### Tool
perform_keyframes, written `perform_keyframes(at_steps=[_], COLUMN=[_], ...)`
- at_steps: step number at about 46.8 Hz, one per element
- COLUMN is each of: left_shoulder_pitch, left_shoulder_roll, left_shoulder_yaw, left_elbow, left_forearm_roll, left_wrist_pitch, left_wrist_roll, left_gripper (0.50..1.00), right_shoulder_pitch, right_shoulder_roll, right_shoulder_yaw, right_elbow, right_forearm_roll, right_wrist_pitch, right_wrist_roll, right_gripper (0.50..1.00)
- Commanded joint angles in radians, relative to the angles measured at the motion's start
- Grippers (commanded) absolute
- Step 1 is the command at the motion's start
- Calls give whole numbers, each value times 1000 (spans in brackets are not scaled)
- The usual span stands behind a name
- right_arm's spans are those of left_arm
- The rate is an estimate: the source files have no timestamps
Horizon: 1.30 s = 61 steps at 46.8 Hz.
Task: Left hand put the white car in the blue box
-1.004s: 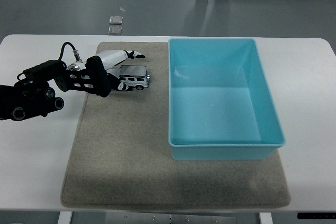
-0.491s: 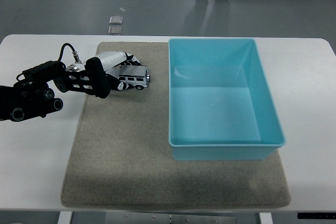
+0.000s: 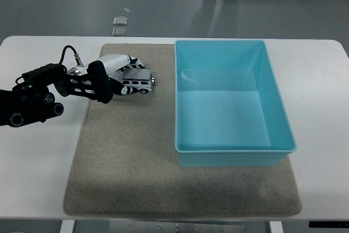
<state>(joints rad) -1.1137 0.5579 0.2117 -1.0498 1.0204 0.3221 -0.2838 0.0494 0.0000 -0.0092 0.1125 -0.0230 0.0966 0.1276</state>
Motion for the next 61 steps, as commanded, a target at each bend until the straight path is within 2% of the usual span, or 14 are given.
perform_keyframes(at_steps=[1,11,23,36,42,45,55,61], left_shoulder_pitch=[0,-14,-101,-242,-328,-348,-350,-344], left_shoulder_roll=[2,36,111,117,94,57,-91,-148], left_shoulder_yaw=[0,-6,-21,-71,-72,-72,-71,-69], left_elbow=[1,7,2,-2,-7,-7,-12,-19], left_forearm_roll=[0,-2,-2,-8,-8,-11,-5,-2], left_wrist_pitch=[-5,-3,-17,-97,-118,-120,-130,-130], left_wrist_roll=[0,0,0,0,0,0,0,0], left_gripper=[500,500,500,500,500,500,500,500], right_shoulder_pitch=[1,0,0,0,0,0,0,0], right_shoulder_roll=[0,0,0,0,0,0,0,0], right_shoulder_yaw=[0,0,0,0,0,0,0,0], right_elbow=[1,1,1,-1,-1,-1,-1,-1], right_forearm_roll=[0,0,0,0,0,0,0,0], right_wrist_pitch=[0,0,0,0,0,0,0,0], right_wrist_roll=[0,1,1,0,0,0,1,0], right_gripper=[938,936,936,936,936,936,936,936])
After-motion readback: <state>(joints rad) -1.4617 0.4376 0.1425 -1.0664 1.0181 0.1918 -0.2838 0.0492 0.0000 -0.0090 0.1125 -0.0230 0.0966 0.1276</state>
